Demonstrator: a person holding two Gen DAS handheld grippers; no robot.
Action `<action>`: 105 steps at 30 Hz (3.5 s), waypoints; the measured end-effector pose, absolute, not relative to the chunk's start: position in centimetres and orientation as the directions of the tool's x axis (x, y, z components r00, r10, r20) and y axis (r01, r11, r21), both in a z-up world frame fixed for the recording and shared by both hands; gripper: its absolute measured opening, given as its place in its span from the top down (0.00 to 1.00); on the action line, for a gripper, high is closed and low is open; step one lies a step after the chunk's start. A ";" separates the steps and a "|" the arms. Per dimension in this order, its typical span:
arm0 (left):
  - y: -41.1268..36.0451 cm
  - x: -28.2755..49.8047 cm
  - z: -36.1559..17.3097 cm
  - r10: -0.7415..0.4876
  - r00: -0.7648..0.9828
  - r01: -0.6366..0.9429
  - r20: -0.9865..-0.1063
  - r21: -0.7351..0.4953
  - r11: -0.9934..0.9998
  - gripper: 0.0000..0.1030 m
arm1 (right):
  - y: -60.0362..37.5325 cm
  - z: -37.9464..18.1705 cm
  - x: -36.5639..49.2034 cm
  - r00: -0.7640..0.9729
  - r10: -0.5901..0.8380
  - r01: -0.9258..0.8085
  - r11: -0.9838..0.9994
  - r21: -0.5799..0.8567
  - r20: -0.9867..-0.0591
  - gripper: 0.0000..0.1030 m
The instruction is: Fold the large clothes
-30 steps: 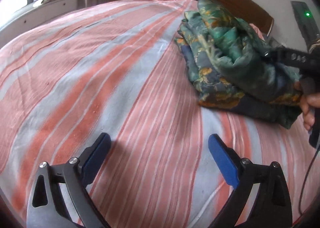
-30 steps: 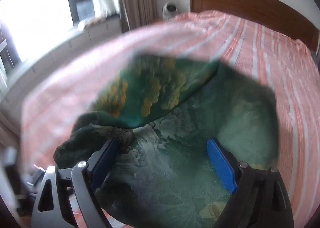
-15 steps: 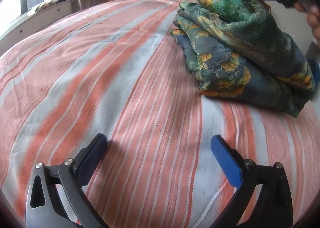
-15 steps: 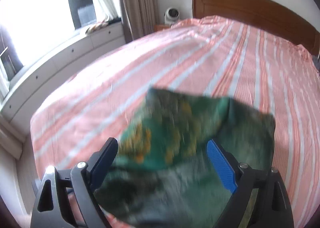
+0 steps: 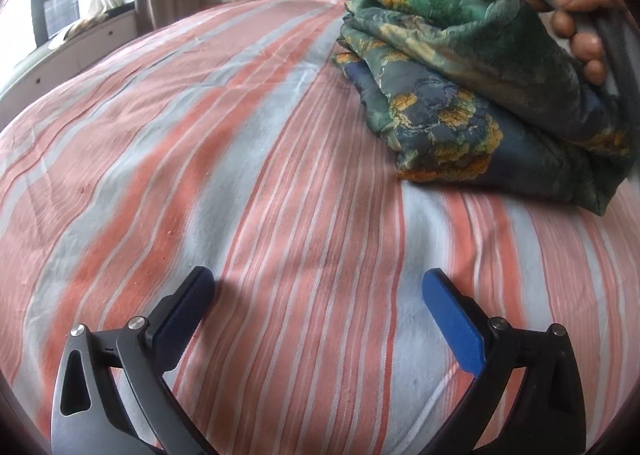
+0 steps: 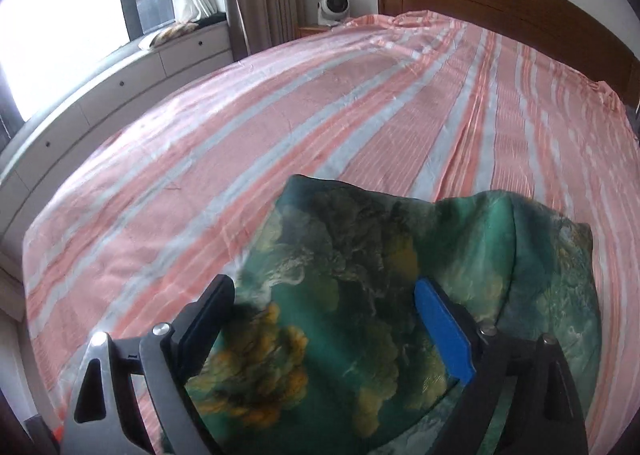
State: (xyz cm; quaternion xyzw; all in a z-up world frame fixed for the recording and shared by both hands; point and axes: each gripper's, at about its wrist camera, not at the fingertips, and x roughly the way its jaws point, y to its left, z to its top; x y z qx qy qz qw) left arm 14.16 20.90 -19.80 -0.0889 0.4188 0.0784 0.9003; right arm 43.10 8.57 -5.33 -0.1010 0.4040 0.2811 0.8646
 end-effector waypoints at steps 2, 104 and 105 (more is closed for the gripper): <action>20.9 14.2 -19.8 0.065 0.637 -0.215 -0.768 -0.096 0.972 0.00 | 7.6 -2.8 40.9 0.527 0.445 -0.579 0.812 0.078 -0.724 0.12; 6.0 5.2 -0.4 0.152 0.884 -0.138 -0.442 0.064 0.988 0.00 | -21.1 2.2 16.3 0.922 0.163 -0.122 0.983 0.136 -0.352 0.00; 6.0 5.2 -0.7 0.149 0.876 -0.143 -0.459 0.049 0.989 0.00 | -21.0 2.3 16.2 0.916 0.165 -0.126 0.984 0.127 -0.367 0.00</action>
